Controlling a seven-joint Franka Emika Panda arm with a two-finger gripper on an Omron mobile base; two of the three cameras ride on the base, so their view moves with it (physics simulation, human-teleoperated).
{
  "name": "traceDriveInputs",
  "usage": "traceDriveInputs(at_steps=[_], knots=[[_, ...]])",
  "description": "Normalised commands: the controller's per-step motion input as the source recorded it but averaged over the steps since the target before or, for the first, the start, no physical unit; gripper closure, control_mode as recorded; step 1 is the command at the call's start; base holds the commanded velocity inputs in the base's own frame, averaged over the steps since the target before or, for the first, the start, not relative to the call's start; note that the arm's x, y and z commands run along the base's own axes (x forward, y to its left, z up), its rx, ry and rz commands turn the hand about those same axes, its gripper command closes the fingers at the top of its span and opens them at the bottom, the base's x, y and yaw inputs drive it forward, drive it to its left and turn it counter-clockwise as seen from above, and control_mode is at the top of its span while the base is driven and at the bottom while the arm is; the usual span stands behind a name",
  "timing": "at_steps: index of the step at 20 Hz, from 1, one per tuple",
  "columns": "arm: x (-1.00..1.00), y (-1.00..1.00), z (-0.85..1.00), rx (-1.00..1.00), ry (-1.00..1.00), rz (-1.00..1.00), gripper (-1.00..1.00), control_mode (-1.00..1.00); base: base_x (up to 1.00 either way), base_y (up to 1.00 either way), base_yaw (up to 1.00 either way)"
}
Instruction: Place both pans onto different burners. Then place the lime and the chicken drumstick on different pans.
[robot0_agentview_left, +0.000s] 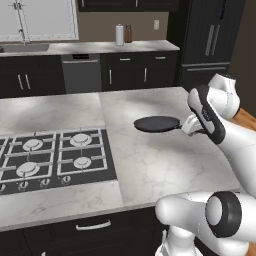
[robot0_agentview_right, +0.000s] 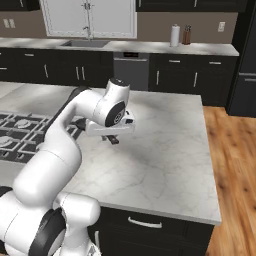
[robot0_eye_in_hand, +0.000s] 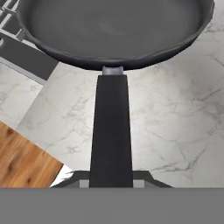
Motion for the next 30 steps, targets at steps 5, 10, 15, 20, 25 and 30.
traceDriveInputs(at_steps=[5,10,15,20,25,30], knots=[[0.0,0.0,0.0,0.0,0.0,0.0,1.0,1.0,-0.21,0.44,0.0],[0.0,0.0,0.0,0.0,0.0,0.0,1.0,1.0,-0.19,0.59,0.0],[0.0,0.0,0.0,0.0,0.0,0.0,1.0,1.0,-0.31,0.66,0.0],[0.0,0.0,0.0,0.0,0.0,0.0,1.0,1.0,-0.28,0.75,0.0],[0.0,0.0,0.0,0.0,0.0,0.0,1.0,1.0,-0.14,0.71,0.0],[0.0,0.0,0.0,0.0,0.0,0.0,1.0,1.0,0.0,0.58,0.0]])
